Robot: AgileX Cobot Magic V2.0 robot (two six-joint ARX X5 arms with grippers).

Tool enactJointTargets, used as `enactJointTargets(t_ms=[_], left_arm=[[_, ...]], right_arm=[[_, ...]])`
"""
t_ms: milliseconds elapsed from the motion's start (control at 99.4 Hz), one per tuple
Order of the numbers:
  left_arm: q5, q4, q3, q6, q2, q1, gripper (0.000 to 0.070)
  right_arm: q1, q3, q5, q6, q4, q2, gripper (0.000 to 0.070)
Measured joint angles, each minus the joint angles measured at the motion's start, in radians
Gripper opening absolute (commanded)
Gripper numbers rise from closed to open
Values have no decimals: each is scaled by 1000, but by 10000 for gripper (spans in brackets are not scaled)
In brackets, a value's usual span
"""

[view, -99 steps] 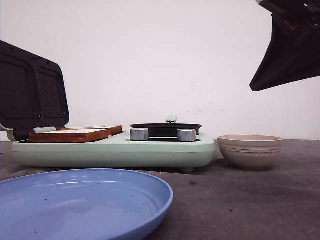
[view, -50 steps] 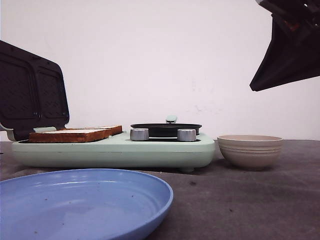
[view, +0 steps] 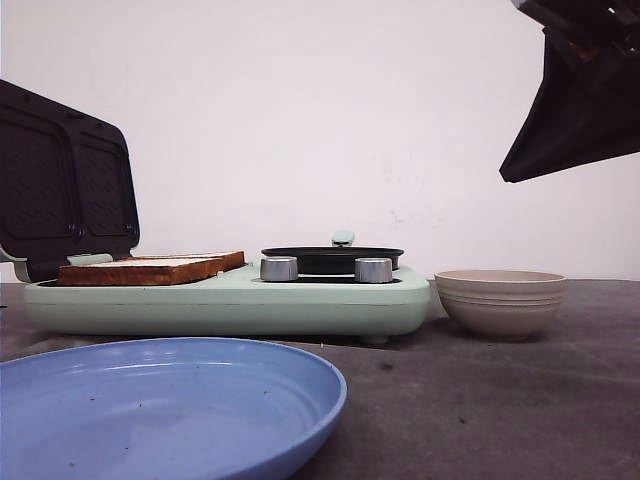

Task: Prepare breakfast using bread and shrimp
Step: 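Grasp the raised press lid handle with the left gripper, then swing the press lid down over the bread with the left gripper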

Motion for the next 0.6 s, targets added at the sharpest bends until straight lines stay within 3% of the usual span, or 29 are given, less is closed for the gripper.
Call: enactJointTargets(t_ms=[372, 604], left_arm=[[19, -6, 18, 132, -9, -142, 3], [-56, -120, 40, 284, -24, -253, 3]], right_arm=[[0, 0, 0, 6, 0, 0, 3], [0, 0, 0, 7, 0, 0, 3]])
